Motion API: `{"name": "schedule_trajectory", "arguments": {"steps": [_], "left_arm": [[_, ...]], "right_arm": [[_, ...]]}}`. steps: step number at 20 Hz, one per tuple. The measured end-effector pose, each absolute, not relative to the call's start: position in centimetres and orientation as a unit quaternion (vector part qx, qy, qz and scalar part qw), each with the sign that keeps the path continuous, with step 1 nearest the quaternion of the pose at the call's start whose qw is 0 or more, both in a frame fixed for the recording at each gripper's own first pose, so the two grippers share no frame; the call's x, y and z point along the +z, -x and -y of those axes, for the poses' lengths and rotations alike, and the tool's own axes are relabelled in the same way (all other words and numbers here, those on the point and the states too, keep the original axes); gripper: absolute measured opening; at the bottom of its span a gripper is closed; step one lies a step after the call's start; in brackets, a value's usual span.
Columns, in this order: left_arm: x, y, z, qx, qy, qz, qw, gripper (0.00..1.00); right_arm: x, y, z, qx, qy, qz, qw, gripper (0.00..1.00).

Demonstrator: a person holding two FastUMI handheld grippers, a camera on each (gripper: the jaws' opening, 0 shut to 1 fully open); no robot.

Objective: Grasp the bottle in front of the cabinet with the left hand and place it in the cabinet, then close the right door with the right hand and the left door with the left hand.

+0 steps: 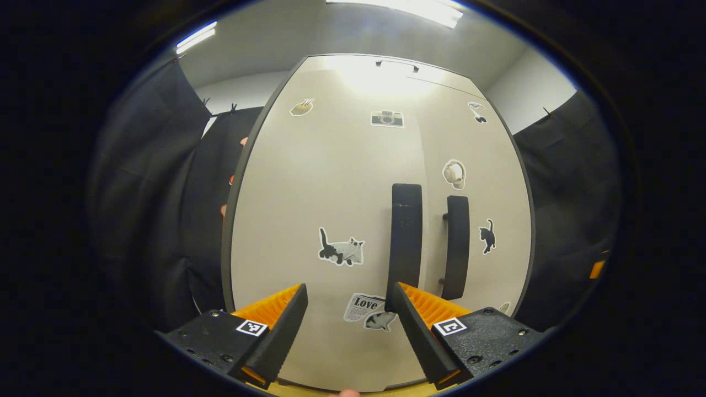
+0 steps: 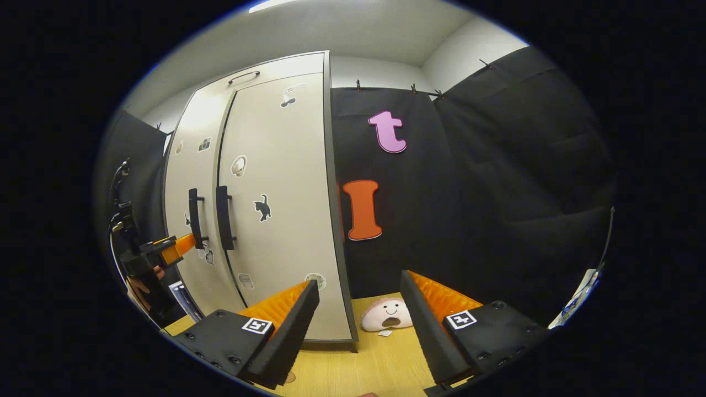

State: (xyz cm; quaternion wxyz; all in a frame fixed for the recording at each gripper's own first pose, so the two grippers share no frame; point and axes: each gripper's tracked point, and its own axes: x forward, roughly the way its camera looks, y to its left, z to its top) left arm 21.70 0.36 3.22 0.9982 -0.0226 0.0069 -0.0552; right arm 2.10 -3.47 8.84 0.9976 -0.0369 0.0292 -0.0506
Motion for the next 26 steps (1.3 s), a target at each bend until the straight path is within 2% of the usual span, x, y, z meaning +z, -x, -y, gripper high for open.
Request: {"name": "schedule_trajectory", "arguments": {"steps": [2,3,7,16,26], "left_arm": [[3.1,-22.2,-0.2,-0.054,0.02,-0.007,0.998,0.92],[3.0,-22.2,-0.2,-0.053,0.019,-0.008,0.998,0.94],[3.6,-21.1,0.2,-0.057,0.052,-0.005,0.997,0.94],[5.2,-11.9,-1.2,-0.043,0.048,-0.015,0.998,0.94],[3.4,-3.2,-2.8,0.0,0.039,-0.022,0.999,0.94]], "right_arm": [[8.9,-1.7,3.3,-0.047,0.037,-0.029,0.998,0.98],[9.0,-0.9,3.2,-0.045,0.038,-0.028,0.998,0.98],[9.3,-0.3,2.3,-0.031,0.043,-0.027,0.998,0.98],[8.7,-0.2,0.0,0.02,0.043,-0.028,0.998,0.98],[7.0,1.0,-2.5,0.066,0.049,-0.023,0.996,0.98]]}}
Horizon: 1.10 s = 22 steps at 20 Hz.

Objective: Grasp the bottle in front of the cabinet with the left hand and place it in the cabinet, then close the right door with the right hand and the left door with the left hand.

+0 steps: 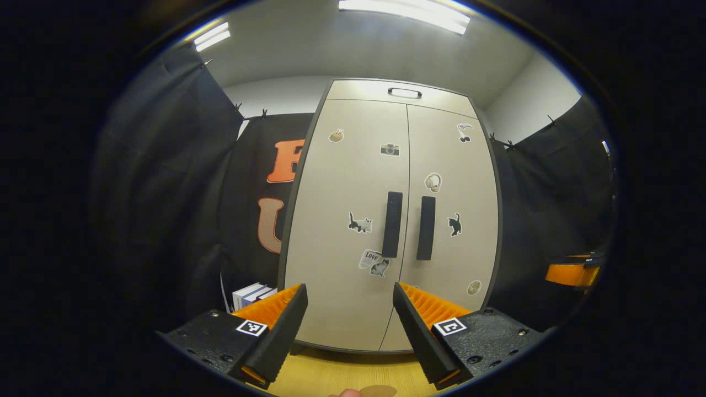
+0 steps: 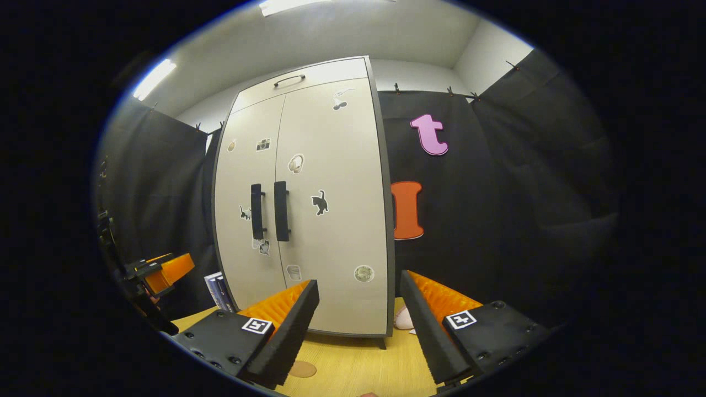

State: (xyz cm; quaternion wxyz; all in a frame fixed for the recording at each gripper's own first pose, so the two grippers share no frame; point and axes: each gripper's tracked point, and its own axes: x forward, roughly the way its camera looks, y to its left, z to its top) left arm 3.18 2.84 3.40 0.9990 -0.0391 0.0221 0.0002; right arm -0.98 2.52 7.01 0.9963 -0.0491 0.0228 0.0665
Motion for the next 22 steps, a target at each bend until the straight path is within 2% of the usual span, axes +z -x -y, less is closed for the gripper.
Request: {"name": "schedule_trajectory", "arguments": {"steps": [3,4,9,22], "left_arm": [[2.8,-1.0,-2.7,0.002,0.038,-0.021,0.999,0.94],[2.6,-0.5,-2.7,0.002,0.034,-0.022,0.999,0.92],[2.3,0.8,-2.5,0.0,0.027,-0.025,0.999,0.94],[3.5,1.0,-3.2,0.009,0.042,-0.01,0.999,0.94]], "right_arm": [[6.0,1.6,-2.8,0.068,0.05,-0.023,0.996,0.98],[5.7,1.9,-2.8,0.067,0.049,-0.023,0.996,0.98],[4.7,3.2,-2.1,0.054,0.039,-0.029,0.997,0.98],[5.6,4.3,-0.2,0.042,0.034,-0.009,0.998,0.98]]}}
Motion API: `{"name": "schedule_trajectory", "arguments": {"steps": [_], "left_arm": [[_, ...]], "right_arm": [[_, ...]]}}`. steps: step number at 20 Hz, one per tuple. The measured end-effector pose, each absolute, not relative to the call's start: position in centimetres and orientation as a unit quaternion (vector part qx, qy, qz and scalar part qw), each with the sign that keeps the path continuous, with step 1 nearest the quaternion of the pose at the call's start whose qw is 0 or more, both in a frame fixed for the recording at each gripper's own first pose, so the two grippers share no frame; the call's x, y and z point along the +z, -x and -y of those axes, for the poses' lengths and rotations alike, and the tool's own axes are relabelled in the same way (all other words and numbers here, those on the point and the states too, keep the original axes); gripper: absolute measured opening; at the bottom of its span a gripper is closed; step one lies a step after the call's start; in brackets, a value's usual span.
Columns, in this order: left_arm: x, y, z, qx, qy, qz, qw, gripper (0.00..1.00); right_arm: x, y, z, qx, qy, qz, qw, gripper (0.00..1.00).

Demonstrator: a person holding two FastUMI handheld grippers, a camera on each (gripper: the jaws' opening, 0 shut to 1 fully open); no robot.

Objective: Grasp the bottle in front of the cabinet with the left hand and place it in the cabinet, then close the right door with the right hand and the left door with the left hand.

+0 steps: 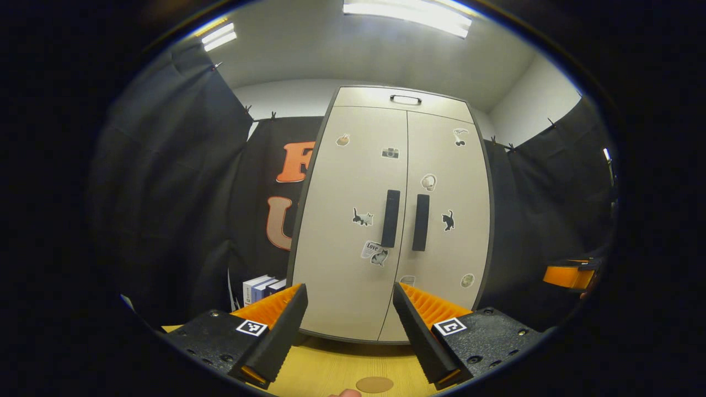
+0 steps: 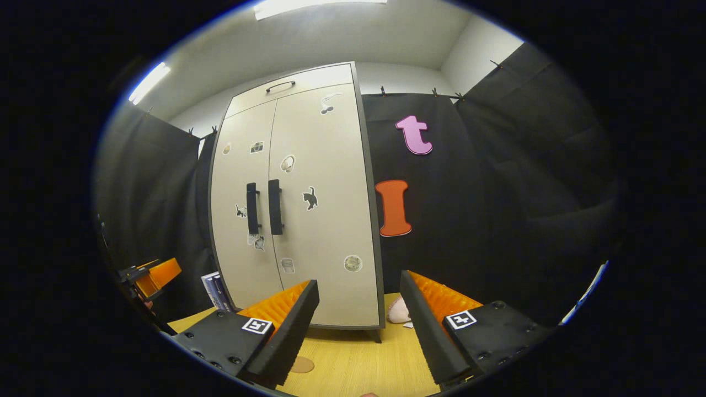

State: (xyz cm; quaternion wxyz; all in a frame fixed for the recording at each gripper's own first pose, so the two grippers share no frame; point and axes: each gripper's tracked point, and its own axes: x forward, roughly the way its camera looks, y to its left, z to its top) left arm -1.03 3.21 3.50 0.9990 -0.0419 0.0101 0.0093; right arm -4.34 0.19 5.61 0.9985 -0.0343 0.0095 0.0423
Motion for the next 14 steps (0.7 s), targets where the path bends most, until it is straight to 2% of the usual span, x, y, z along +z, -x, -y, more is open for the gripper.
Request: {"name": "schedule_trajectory", "arguments": {"steps": [14], "left_arm": [[3.85,0.34,-3.12,0.0,0.049,-0.008,0.999,0.94]], "right_arm": [[5.75,3.79,0.2,0.03,0.041,-0.005,0.999,0.98]]}}
